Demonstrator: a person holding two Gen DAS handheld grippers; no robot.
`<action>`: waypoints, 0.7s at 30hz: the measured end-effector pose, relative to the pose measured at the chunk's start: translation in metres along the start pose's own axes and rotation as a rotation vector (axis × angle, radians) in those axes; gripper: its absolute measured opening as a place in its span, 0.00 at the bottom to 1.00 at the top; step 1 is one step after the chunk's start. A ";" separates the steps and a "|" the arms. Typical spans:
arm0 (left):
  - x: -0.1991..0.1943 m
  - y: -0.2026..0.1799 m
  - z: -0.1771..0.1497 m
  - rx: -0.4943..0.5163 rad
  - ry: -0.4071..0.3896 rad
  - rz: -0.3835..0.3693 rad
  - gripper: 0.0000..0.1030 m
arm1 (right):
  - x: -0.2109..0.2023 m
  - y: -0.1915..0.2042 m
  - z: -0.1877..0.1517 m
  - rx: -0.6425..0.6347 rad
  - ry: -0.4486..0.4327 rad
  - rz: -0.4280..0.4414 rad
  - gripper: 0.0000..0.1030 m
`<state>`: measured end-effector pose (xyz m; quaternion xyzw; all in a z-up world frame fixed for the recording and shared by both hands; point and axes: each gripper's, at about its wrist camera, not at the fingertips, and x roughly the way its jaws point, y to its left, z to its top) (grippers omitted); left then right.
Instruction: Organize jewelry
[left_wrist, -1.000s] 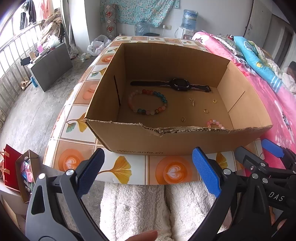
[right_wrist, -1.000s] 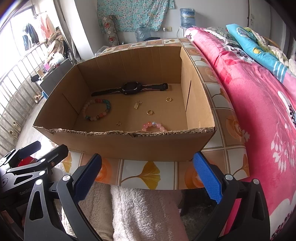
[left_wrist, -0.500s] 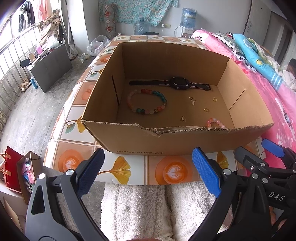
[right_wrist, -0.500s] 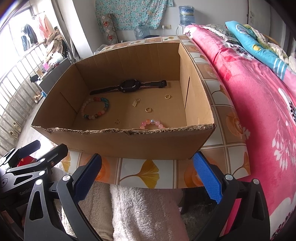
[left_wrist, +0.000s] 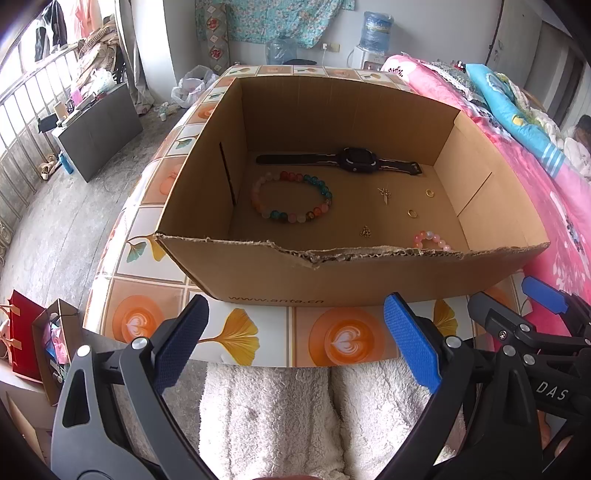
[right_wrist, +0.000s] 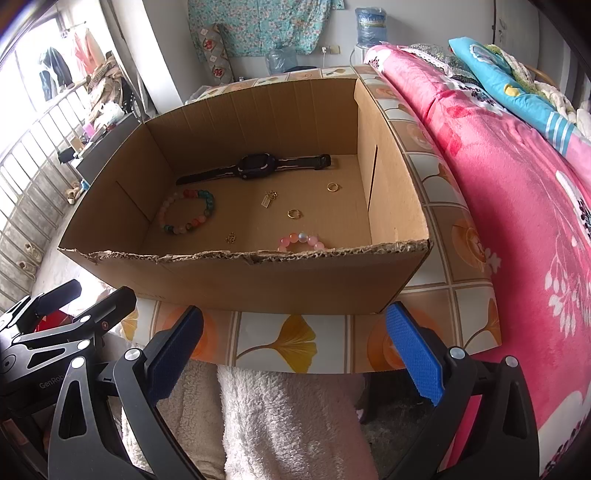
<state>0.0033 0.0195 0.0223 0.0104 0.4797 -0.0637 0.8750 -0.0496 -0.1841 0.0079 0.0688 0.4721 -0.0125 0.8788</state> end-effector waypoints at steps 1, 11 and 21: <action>0.000 0.000 0.000 0.000 0.001 0.000 0.89 | 0.000 0.000 0.000 0.001 0.000 0.000 0.94; 0.001 -0.001 0.000 0.004 0.002 0.001 0.89 | 0.001 -0.001 -0.001 0.002 0.001 -0.001 0.94; 0.003 -0.002 0.000 0.012 0.005 0.007 0.89 | 0.002 -0.004 -0.006 0.009 0.006 -0.004 0.94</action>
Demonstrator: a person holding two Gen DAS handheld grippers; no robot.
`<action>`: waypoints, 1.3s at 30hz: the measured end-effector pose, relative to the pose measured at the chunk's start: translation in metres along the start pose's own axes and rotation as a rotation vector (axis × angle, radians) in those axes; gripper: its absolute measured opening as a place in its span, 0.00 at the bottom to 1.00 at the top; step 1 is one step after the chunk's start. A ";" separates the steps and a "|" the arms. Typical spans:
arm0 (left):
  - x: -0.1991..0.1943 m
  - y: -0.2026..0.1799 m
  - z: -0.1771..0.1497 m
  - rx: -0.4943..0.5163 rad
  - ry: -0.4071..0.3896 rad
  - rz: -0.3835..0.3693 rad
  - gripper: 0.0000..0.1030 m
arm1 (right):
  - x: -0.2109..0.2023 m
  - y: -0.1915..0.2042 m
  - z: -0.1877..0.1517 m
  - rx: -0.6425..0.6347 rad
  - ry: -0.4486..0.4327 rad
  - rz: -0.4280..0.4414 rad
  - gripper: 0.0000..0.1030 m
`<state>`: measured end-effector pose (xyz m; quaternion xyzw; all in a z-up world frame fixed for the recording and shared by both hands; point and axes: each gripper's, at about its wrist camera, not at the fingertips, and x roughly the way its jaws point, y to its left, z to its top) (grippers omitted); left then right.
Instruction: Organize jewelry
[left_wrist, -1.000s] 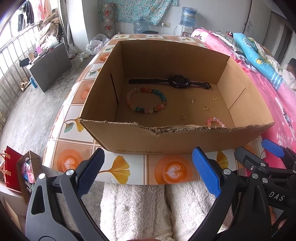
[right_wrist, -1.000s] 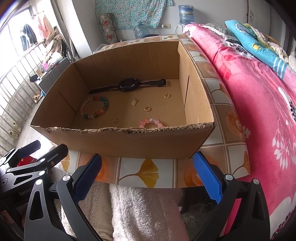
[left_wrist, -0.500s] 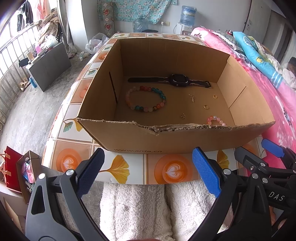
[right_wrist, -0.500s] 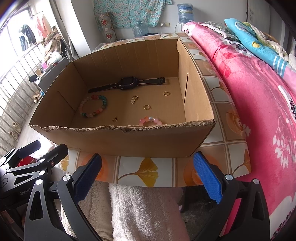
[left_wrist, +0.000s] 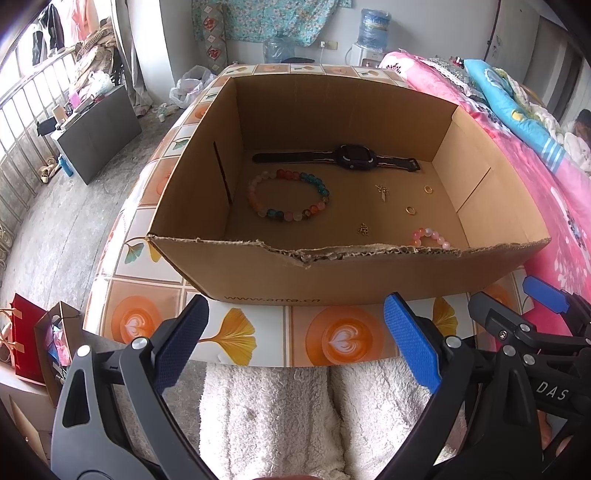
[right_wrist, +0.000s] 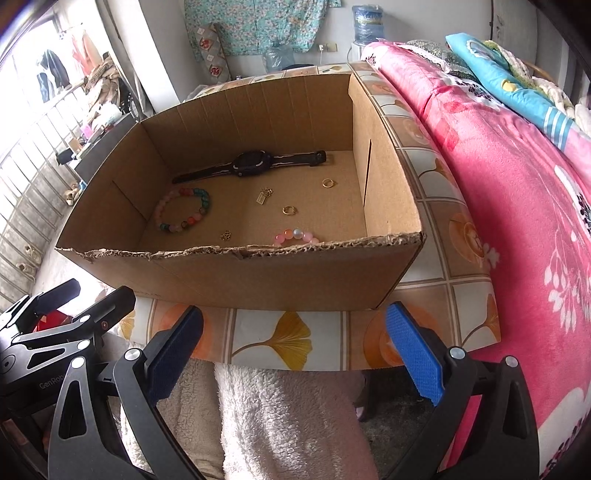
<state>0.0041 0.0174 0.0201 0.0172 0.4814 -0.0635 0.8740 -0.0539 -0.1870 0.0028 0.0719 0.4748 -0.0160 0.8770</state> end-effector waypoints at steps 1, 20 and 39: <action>0.000 -0.001 0.000 0.002 0.001 0.001 0.89 | 0.000 0.000 -0.001 0.001 0.000 0.000 0.94; 0.003 -0.002 0.000 0.005 0.010 0.002 0.89 | 0.001 0.000 -0.002 0.006 0.008 0.003 0.94; 0.003 -0.002 0.001 0.004 0.011 0.002 0.89 | 0.000 0.000 -0.002 0.007 0.009 0.003 0.94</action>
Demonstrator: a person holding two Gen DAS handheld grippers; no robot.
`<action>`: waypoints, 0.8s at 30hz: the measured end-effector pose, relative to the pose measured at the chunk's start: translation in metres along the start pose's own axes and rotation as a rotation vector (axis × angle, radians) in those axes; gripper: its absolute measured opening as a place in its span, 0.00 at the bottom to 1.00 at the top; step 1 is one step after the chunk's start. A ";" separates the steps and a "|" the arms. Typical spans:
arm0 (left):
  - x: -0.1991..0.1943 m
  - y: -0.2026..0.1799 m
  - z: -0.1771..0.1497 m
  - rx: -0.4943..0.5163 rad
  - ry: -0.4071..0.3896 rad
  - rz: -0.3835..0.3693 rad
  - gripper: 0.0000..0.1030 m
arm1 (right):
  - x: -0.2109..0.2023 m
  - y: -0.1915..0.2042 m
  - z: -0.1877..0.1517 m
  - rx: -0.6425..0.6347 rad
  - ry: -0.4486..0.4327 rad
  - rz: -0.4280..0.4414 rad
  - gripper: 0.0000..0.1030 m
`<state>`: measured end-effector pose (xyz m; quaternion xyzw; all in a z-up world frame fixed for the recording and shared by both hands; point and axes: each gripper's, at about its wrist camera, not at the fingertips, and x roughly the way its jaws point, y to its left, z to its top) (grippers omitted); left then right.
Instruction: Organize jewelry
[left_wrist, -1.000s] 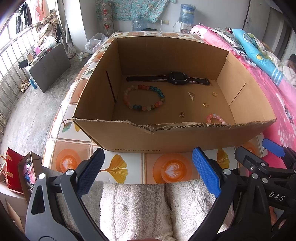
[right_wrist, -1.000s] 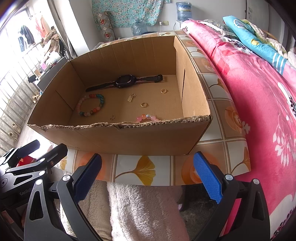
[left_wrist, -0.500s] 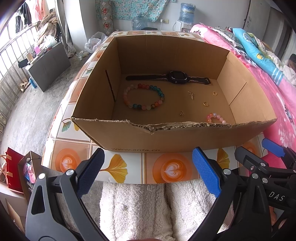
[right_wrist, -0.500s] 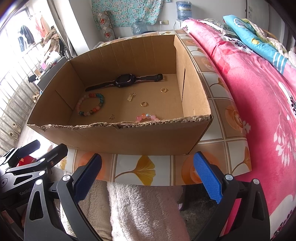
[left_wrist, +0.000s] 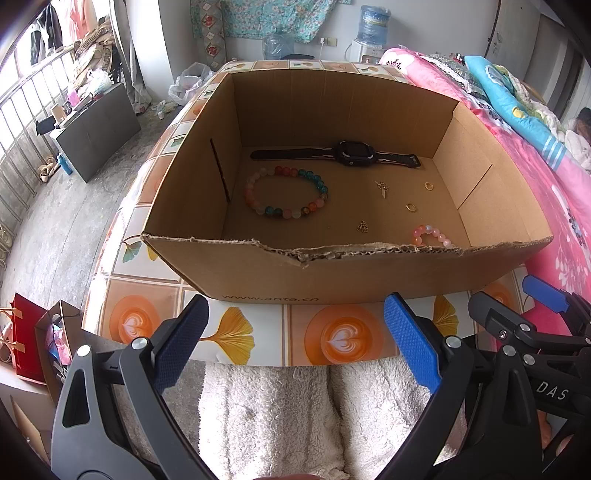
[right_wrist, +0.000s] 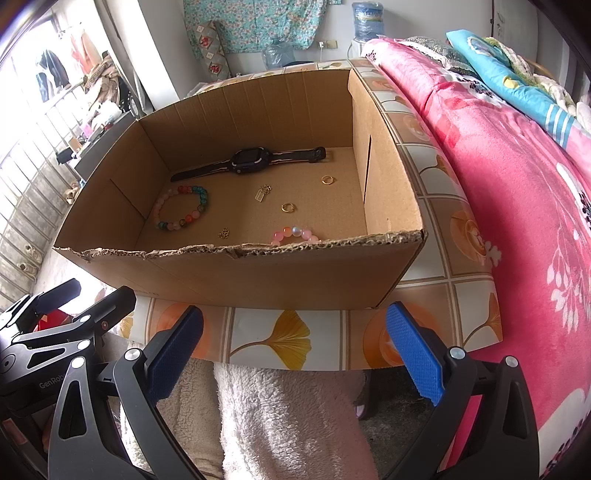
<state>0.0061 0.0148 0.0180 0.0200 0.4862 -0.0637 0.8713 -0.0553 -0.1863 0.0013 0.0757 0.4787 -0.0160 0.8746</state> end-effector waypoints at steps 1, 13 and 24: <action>0.000 0.000 0.000 -0.001 0.000 0.000 0.89 | 0.000 0.000 0.000 0.001 0.000 0.000 0.94; 0.000 0.000 0.000 0.000 0.001 -0.001 0.89 | 0.001 0.000 0.001 0.001 0.001 0.001 0.94; 0.000 0.000 0.000 -0.001 0.002 -0.002 0.89 | 0.002 0.000 0.001 0.001 0.001 0.002 0.94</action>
